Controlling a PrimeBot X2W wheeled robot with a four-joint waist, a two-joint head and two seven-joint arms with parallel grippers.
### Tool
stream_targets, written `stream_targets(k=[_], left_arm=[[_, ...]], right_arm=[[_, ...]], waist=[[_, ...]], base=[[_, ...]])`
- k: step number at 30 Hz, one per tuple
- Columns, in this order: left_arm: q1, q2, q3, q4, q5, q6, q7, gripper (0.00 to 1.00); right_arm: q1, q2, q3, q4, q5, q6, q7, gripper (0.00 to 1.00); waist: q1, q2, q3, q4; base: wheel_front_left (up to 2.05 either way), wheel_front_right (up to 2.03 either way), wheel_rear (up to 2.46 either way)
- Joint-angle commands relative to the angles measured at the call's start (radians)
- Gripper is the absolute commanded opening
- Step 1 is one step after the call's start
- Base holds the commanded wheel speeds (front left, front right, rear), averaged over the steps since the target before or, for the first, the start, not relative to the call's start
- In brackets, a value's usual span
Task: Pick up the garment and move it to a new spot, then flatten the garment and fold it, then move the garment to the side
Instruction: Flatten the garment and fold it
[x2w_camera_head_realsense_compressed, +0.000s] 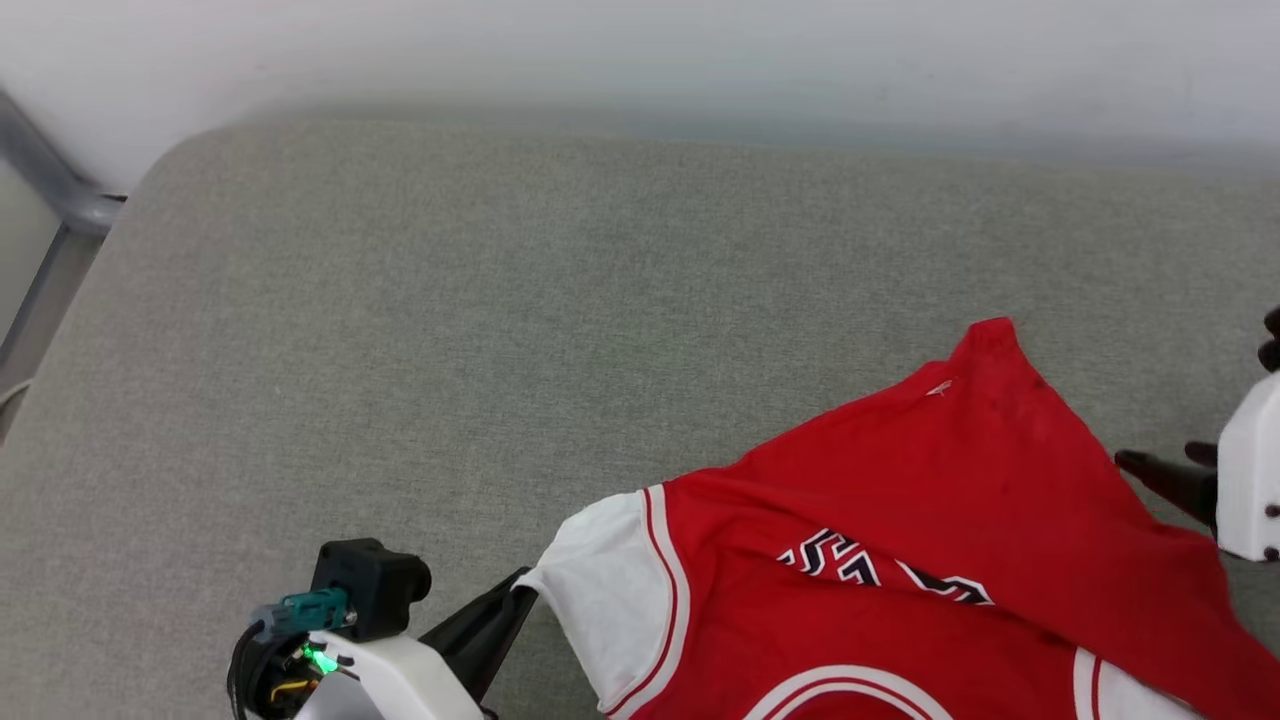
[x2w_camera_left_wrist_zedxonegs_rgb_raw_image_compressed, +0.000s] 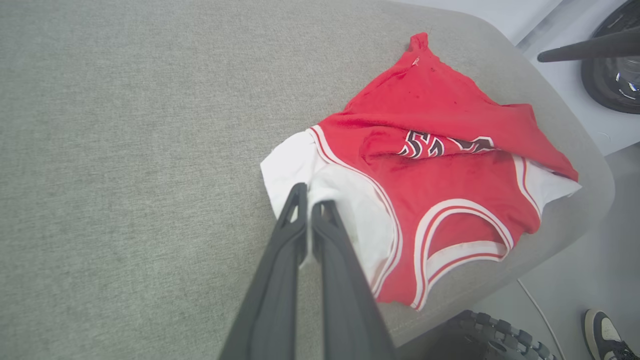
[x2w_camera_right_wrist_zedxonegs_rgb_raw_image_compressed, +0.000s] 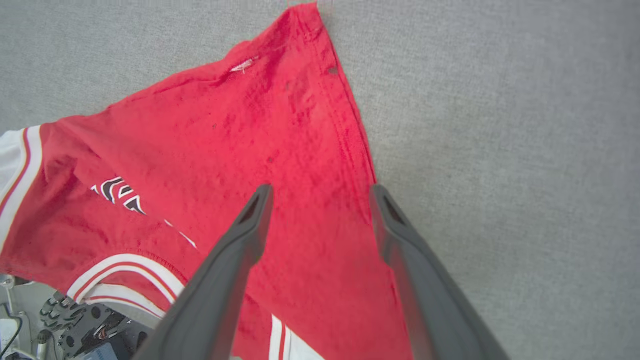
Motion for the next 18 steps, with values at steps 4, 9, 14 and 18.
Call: stream_targets(k=[4,9,14,18], left_arm=[[-0.041,-0.018,-0.015,-0.007,0.017,-0.014,0.010,0.00],[-0.085,-0.036,-0.028,0.004,0.029,-0.034,0.010,0.00],[-0.111,-0.060,-0.040,0.014,0.038,-0.046,0.003,0.00],[-0.121,-0.074,-0.048,0.026,0.043,-0.055,-0.007,0.00]], right_arm=[[-0.123,0.021,0.029,0.063,-0.065,-0.001,0.013,1.00],[-0.224,0.010,0.055,0.182,-0.140,-0.001,0.004,1.00],[-0.291,-0.009,0.068,0.299,-0.186,-0.001,-0.027,1.00],[-0.334,-0.018,0.081,0.366,-0.203,-0.001,-0.054,1.00]], waist=[[0.0000,0.0000,0.079,0.080],[0.0000,0.0000,0.138,0.147],[0.0000,0.0000,0.179,0.193],[0.0000,0.0000,0.201,0.212]], base=[[0.00,0.00,0.00],[0.00,0.00,0.00],[0.00,0.00,0.00],[0.00,0.00,0.00]])
